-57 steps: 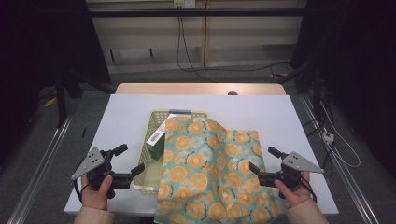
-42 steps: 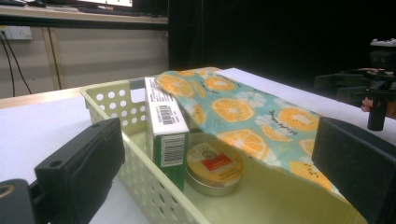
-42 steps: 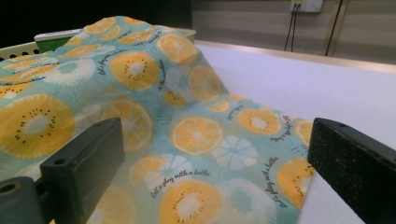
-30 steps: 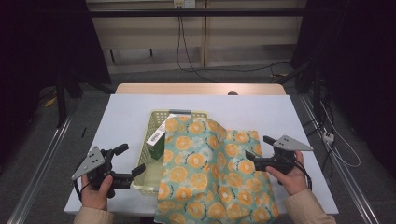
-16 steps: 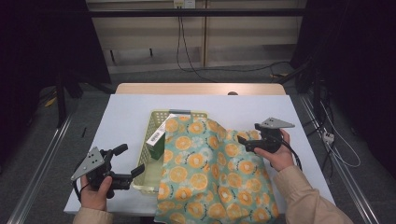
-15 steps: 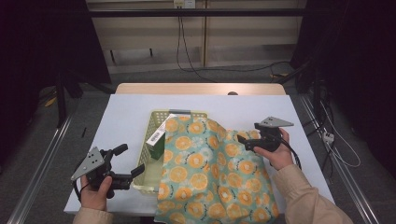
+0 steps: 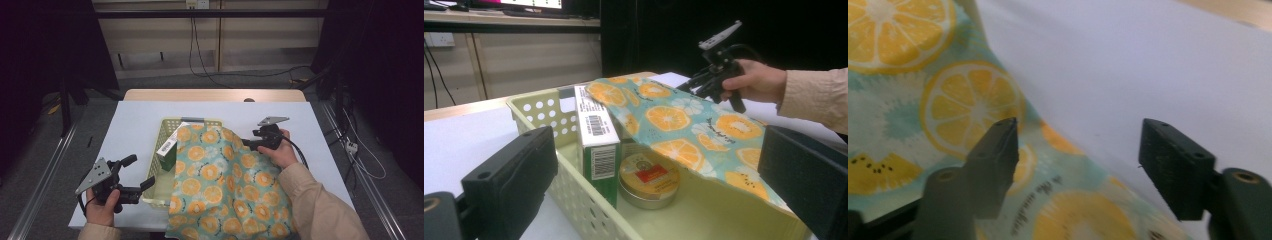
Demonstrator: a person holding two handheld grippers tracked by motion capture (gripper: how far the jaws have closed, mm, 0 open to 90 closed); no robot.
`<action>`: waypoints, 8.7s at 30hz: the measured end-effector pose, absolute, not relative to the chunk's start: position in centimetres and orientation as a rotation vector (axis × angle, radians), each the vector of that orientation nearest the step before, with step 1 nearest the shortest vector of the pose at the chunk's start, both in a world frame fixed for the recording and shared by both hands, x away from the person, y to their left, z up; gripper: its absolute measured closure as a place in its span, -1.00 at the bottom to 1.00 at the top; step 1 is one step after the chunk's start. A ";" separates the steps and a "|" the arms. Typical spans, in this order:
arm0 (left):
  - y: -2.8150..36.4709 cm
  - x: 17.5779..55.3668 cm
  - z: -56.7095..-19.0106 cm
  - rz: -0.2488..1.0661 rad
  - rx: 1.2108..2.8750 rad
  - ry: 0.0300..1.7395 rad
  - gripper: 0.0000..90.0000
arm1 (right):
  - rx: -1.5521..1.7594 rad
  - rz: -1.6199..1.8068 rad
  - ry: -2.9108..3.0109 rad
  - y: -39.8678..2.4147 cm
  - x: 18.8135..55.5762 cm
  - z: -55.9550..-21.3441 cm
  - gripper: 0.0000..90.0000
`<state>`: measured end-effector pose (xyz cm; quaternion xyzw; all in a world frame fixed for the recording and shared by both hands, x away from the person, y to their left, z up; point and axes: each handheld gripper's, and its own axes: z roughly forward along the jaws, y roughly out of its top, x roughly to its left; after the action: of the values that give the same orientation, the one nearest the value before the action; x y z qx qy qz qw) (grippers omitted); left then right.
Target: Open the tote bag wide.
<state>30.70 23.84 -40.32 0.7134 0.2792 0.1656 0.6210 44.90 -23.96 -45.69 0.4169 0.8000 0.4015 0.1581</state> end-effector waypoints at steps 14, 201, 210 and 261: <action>23.6 30.7 -40.2 0.385 1.635 0.653 -0.95 | 1.086 1.080 2.439 -23.6 44.6 -46.2 0.81; 21.9 31.0 -39.6 0.383 1.717 0.626 -0.95 | 0.885 1.026 2.590 -19.3 31.8 -45.0 0.38; 21.8 31.0 -39.6 0.382 1.715 0.625 -0.95 | 0.954 1.088 2.597 -19.4 32.9 -45.2 1.00; 21.8 31.0 -39.7 0.387 1.729 0.630 -0.95 | 0.985 1.077 2.572 -25.0 32.6 -44.1 -0.07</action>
<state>31.02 21.82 -39.75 0.7426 0.2705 0.1663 0.5897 32.57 -25.02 -44.09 0.3315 0.8661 0.3627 0.0921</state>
